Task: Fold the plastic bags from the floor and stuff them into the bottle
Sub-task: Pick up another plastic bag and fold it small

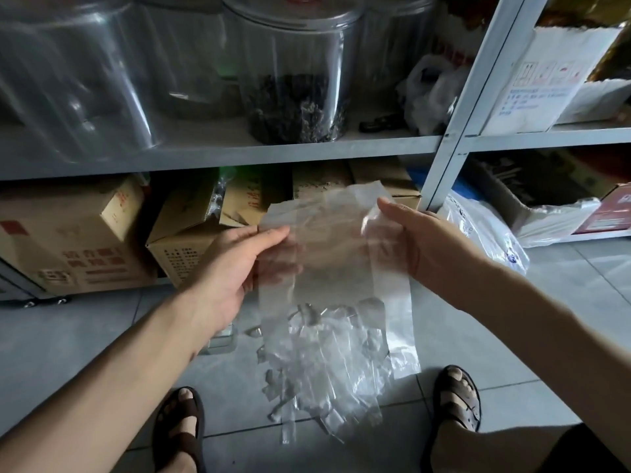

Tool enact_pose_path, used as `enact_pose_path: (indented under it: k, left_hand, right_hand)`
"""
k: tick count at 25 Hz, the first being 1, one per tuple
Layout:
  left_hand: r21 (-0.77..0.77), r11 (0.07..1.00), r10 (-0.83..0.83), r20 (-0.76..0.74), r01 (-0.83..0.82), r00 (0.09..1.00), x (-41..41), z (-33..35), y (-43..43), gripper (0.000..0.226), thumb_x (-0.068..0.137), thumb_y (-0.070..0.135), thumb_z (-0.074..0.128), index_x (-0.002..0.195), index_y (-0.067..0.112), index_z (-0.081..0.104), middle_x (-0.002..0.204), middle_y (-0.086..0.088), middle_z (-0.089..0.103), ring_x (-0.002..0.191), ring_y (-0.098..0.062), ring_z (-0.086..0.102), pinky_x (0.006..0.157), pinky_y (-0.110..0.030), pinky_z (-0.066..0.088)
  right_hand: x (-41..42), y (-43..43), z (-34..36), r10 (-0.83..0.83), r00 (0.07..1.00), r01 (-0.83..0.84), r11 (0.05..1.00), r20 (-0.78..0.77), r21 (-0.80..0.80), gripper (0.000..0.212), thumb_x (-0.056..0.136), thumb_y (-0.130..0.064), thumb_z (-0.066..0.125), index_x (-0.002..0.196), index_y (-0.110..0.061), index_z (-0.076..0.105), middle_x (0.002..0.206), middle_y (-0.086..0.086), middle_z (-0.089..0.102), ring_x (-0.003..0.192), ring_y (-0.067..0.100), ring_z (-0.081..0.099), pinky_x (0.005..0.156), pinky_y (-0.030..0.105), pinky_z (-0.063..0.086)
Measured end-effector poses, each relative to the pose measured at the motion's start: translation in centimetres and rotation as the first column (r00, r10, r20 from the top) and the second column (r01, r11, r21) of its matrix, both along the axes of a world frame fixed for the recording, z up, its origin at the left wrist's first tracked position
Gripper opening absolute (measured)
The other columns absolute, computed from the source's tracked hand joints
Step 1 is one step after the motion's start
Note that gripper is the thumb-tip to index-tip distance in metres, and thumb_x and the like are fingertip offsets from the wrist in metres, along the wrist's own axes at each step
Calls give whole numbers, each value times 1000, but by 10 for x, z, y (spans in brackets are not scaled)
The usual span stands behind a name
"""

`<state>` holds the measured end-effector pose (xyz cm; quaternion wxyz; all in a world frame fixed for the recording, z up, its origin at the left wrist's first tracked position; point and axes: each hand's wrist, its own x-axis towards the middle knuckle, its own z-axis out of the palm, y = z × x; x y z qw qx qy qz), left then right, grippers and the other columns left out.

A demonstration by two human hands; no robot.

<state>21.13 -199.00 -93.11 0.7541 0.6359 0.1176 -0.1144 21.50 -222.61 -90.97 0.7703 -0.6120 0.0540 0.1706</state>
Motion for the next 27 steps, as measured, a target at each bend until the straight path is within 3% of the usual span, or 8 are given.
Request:
enact_pose_path:
  k: [2, 5, 9, 11, 16, 22, 25, 27]
  left_hand:
    - [38, 999, 36, 42, -38, 998, 2, 7, 3, 7, 92, 14, 66, 89, 9, 69, 82, -11, 78, 56, -23, 72, 46, -22, 54]
    - [55, 998, 39, 66, -43, 997, 1, 13, 8, 7, 92, 18, 66, 92, 12, 68, 86, -13, 77, 65, -25, 74, 52, -25, 57]
    - [120, 992, -53, 60, 45, 997, 0, 15, 16, 36, 81, 38, 76, 110, 16, 73, 107, -15, 75, 100, -36, 71, 99, -57, 50]
    - [165, 984, -77, 65, 65, 995, -2, 15, 19, 48, 76, 41, 79, 117, 18, 71, 111, -10, 75, 109, -35, 68, 105, -60, 44]
    - [194, 981, -45, 115, 22, 992, -1, 13, 19, 22, 89, 13, 69, 112, 16, 68, 96, -12, 77, 92, -28, 73, 96, -59, 52]
    - [281, 948, 84, 233, -150, 969, 5, 7, 22, 45, 85, 18, 76, 125, 29, 59, 102, -9, 76, 99, -25, 72, 101, -51, 50]
    - [300, 938, 77, 311, -175, 947, 4, 10, 21, 33, 88, 13, 73, 115, 31, 66, 100, -3, 75, 90, -16, 73, 77, -26, 53]
    - [300, 938, 69, 332, -175, 941, 2, 13, 20, 18, 89, 11, 72, 98, 27, 72, 86, 3, 75, 79, -8, 71, 67, -22, 49]
  right_hand:
    - [1, -4, -1, 136, 990, -134, 987, 22, -87, 26, 84, -26, 68, 96, -3, 74, 95, 13, 74, 78, 17, 72, 79, 32, 61]
    - [-1, -8, -1, 177, 984, -171, 973, 29, -157, 29, 81, -18, 69, 98, 5, 73, 96, 15, 74, 79, 20, 70, 79, 29, 59]
    - [5, -7, -5, 78, 994, -68, 989, 72, -135, 27, 78, -17, 68, 93, 6, 71, 85, 13, 70, 73, 16, 65, 74, 23, 58]
    - [7, -5, -7, 38, 995, -28, 993, 89, -118, 32, 79, -17, 67, 100, 8, 69, 89, 15, 69, 79, 20, 64, 78, 26, 58]
    - [4, 0, -8, 0, 991, 22, 986, 135, -163, 22, 90, -13, 64, 101, 4, 70, 86, 13, 71, 77, 20, 66, 72, 27, 59]
    - [1, 1, -8, -154, 952, 219, 946, 264, -238, 38, 89, -13, 68, 127, -14, 60, 89, 14, 75, 79, 23, 72, 82, 36, 61]
    - [-2, 3, -4, -124, 937, 207, 950, 328, -235, 29, 90, -8, 66, 118, -16, 66, 82, 14, 74, 75, 22, 72, 73, 29, 60]
    - [-3, 5, -3, -104, 926, 205, 946, 364, -251, 17, 89, -4, 66, 103, -10, 73, 77, 7, 74, 72, 15, 71, 68, 22, 57]
